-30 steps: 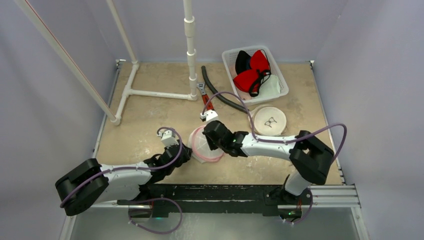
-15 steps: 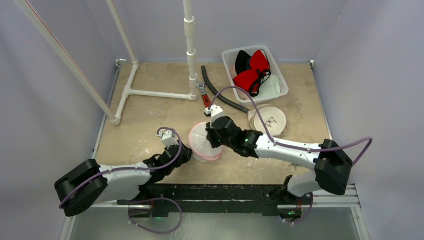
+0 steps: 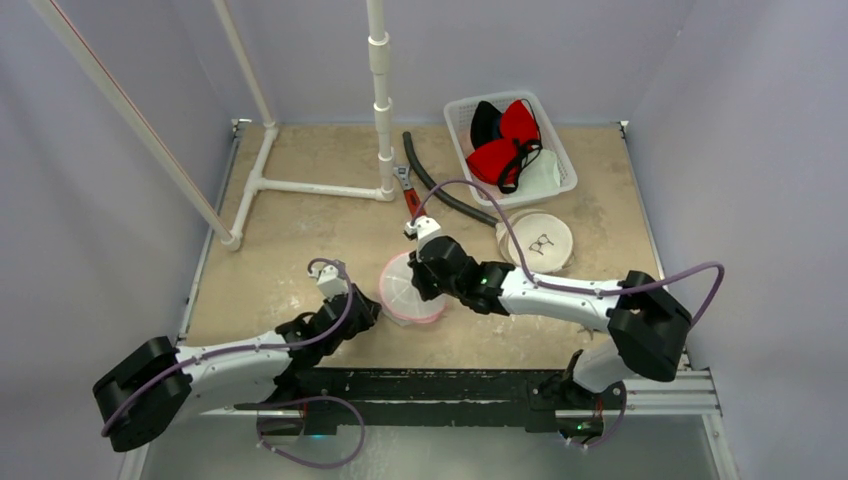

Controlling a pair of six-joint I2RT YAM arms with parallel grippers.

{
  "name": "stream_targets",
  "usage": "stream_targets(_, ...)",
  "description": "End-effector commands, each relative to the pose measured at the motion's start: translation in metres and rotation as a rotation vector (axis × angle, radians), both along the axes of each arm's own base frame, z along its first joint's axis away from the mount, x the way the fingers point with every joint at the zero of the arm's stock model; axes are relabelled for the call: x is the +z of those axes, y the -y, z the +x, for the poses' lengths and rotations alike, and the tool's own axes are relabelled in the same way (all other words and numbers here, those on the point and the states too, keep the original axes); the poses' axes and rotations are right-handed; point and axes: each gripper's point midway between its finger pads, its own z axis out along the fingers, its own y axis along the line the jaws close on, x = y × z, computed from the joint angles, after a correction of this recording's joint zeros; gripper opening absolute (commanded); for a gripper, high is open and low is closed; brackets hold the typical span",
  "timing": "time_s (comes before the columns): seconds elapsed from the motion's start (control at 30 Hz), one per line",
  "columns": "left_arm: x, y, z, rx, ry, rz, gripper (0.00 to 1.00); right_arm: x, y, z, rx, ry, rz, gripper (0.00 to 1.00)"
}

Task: Unzip the laundry bag and remove the bra
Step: Adjust the laundry bag at the center of the board.

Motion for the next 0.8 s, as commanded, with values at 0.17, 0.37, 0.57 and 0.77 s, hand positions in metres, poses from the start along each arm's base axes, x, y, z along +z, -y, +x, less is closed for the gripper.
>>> stream_targets(0.17,-0.003,-0.016,-0.011,0.020,-0.032,0.023,0.20,-0.017,-0.013,0.010,-0.008,-0.002,0.005,0.00)
stream_targets(0.37,0.013,-0.019,-0.012,0.018,-0.016,0.010,0.20,-0.032,-0.009,0.008,-0.014,-0.016,-0.024,0.03)
stream_targets(0.57,0.052,-0.009,-0.005,-0.010,0.035,-0.008,0.21,-0.013,-0.005,0.012,-0.038,0.014,0.000,0.53)
stream_targets(0.77,0.111,0.006,0.006,-0.052,0.127,-0.048,0.22,0.041,0.008,0.016,-0.090,0.088,0.063,0.64)
